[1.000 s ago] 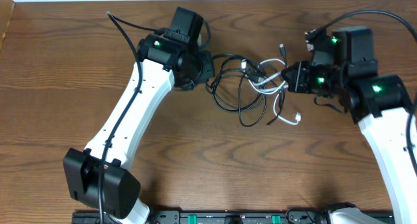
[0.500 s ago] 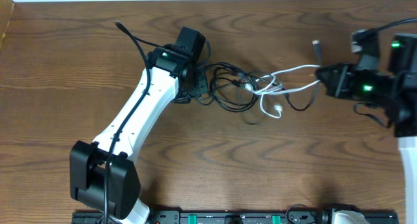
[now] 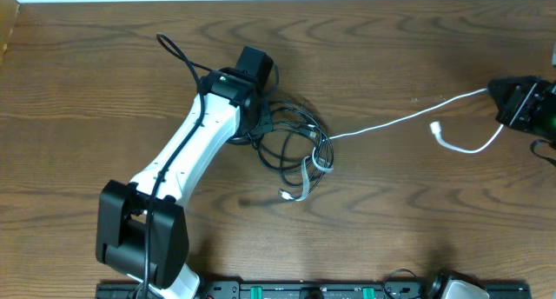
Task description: Untangle cables
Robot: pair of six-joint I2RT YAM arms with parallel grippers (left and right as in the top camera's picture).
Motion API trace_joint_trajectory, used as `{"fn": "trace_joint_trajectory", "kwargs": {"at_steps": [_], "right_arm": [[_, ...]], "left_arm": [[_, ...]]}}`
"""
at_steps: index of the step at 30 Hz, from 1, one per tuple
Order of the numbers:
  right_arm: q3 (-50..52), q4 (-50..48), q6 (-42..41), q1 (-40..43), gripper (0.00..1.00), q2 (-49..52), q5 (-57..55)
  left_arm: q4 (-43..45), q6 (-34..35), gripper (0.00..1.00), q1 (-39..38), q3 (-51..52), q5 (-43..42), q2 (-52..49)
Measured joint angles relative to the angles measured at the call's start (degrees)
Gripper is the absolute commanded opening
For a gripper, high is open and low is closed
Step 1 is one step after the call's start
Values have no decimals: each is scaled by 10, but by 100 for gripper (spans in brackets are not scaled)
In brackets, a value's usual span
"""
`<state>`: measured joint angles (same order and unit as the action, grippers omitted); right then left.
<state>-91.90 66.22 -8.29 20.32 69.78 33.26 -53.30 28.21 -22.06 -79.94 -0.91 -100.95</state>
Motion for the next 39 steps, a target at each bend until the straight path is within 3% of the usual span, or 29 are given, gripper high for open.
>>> {"fn": "trace_joint_trajectory", "kwargs": {"at_steps": [12,18,25,32,34,39], "right_arm": [[-1,44,22,0,1,30,6],[-6,10,21,7,1,75,9],[-151,21,10,21,1,81,10],[-188,78,15,17,1,63,8],[-174,93,21,12,1,68,6],[-122,98,29,9,1,99,2]], "left_arm": [[8,0,10,2,0,0,-20],[8,0,13,2,0,0,-20],[11,0,13,2,0,0,-20],[16,-14,8,2,0,-13,-20],[34,-43,12,3,0,-49,-20],[78,-125,35,2,0,-198,-20]]}}
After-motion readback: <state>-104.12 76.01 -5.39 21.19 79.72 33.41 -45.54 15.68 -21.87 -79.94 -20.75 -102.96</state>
